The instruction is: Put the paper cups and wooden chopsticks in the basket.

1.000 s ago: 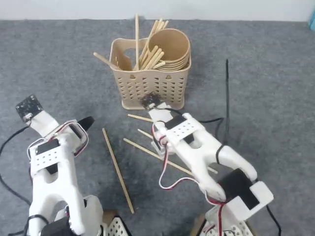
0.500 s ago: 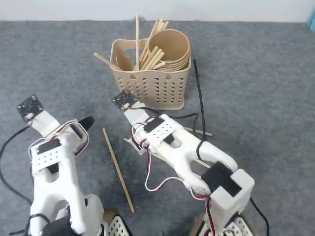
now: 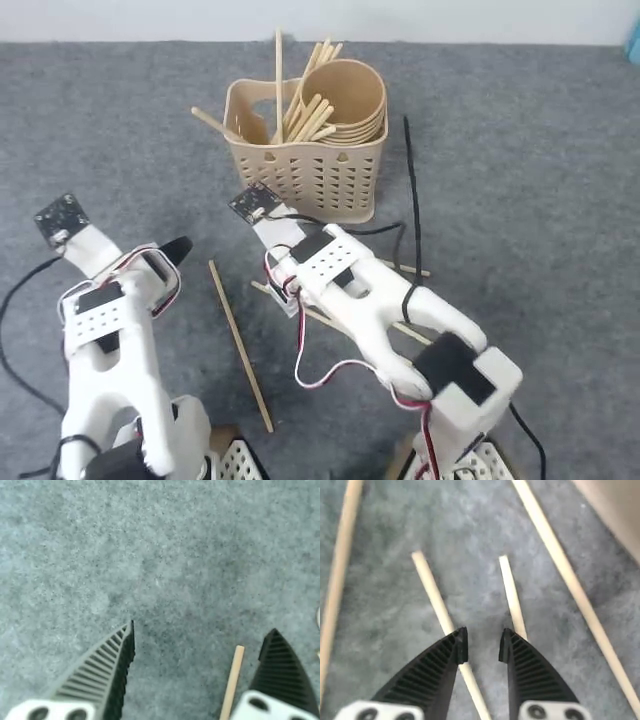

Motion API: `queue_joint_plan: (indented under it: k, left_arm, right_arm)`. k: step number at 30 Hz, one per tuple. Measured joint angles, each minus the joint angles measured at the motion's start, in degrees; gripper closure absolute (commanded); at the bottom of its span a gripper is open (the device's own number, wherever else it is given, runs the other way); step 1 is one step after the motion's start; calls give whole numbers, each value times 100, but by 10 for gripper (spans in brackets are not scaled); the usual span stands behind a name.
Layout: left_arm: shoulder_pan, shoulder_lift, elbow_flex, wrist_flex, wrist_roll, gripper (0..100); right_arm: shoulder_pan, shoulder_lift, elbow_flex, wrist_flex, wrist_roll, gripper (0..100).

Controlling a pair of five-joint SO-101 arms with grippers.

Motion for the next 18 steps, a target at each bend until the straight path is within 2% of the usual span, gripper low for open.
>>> queue_joint_plan:
  k: [7, 14, 16, 18]
  left_arm:
    - [0, 0, 0, 0, 0, 625]
    - [0, 0, 0, 0, 0, 625]
    - [0, 0, 0, 0, 0, 625]
    - [0, 0, 0, 0, 0, 625]
  right_arm:
    - [-422, -404, 378, 0, 0, 880]
    - [-457, -70, 527, -782, 0, 881]
    - [-440, 193, 510, -993, -9, 908]
    - [-431, 202, 510, -1046, -9, 981]
